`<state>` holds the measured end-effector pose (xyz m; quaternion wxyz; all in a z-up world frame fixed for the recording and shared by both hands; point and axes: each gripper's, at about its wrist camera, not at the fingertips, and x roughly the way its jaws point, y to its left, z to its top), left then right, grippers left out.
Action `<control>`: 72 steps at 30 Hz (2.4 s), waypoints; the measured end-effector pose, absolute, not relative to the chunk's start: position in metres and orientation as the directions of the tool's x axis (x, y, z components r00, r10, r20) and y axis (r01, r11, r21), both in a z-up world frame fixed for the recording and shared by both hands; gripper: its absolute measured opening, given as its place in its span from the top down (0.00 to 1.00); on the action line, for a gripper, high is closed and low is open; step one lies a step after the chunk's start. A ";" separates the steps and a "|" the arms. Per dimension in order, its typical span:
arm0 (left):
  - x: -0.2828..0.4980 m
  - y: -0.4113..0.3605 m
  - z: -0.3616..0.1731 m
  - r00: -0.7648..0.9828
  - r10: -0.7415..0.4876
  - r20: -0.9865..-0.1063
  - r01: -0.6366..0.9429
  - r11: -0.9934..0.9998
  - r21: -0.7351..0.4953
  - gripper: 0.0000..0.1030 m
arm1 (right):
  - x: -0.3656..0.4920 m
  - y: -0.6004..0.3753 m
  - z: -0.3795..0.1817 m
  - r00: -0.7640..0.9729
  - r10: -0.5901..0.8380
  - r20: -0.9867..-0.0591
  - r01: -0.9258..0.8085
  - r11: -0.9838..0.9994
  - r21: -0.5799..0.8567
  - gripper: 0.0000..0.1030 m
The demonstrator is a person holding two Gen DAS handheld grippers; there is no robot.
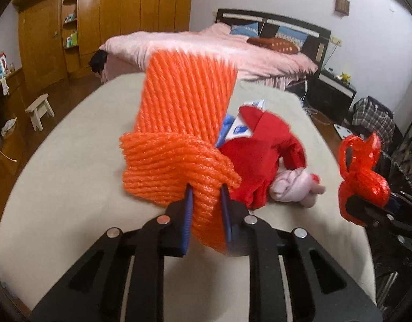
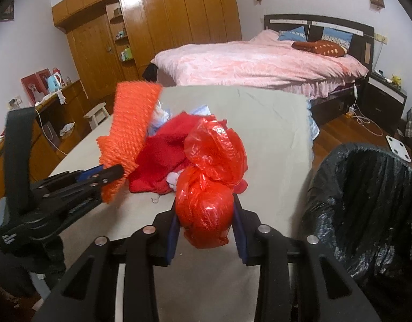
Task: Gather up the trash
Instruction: 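Grasp the orange mesh sleeve with the left tool while the right holds the red bag, then carry both items over the bin and open both tools to drop them, then grasp another orange mesh sleeve with the left tool while the right grasps the pink sock bundle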
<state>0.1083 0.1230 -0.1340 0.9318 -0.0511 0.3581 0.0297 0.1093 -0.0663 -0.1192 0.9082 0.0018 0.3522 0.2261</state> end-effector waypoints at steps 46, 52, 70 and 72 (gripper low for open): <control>0.128 -0.146 -0.094 0.680 -0.484 -0.551 0.535 0.841 -0.079 0.79 | 0.073 -0.293 -0.084 0.822 0.021 -0.570 0.054 0.992 0.114 0.64; 0.134 -0.153 -0.106 0.635 -0.533 -0.560 0.577 0.809 -0.115 0.45 | 0.068 -0.302 -0.083 0.825 -0.031 -0.564 0.105 0.989 0.100 0.35; 0.106 -0.012 -0.081 0.817 -0.267 -0.510 0.297 0.955 -0.024 0.15 | 0.088 -0.232 -0.065 0.851 0.092 -0.516 -0.025 0.991 0.135 0.05; 0.105 0.006 -0.078 0.832 -0.225 -0.507 0.251 0.968 -0.018 0.15 | 0.092 -0.212 -0.067 0.847 0.131 -0.515 -0.066 0.988 0.143 0.05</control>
